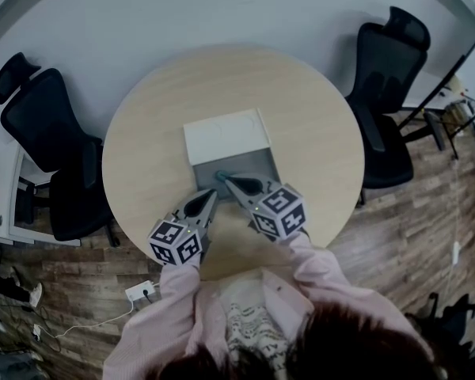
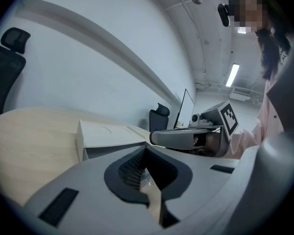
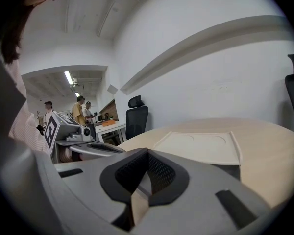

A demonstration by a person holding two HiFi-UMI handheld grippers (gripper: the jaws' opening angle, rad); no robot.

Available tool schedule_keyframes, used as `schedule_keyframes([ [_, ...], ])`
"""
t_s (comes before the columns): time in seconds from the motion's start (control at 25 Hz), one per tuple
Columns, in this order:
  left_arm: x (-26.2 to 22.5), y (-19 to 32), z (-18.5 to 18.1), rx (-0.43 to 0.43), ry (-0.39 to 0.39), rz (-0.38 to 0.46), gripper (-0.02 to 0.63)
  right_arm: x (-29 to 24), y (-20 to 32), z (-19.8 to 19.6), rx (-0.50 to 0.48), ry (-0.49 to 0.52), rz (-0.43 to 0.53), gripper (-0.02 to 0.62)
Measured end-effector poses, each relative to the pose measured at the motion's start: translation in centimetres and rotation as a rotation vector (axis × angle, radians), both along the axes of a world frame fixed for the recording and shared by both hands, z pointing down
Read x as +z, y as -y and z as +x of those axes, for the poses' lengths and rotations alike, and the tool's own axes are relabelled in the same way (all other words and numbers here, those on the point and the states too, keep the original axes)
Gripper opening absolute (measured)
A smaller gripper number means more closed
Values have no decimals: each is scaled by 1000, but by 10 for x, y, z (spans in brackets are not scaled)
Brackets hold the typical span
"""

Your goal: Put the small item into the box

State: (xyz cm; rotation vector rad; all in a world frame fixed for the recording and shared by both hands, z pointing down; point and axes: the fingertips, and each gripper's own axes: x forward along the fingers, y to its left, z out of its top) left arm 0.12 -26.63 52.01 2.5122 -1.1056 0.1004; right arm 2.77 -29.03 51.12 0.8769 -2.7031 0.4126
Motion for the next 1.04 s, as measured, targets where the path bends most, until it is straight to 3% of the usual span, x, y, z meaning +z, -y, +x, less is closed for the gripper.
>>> schedule_keyframes([
  [1.04,-8,-1,1,4,7,31,9,-7,-10,-1,-40,34,17,-3],
])
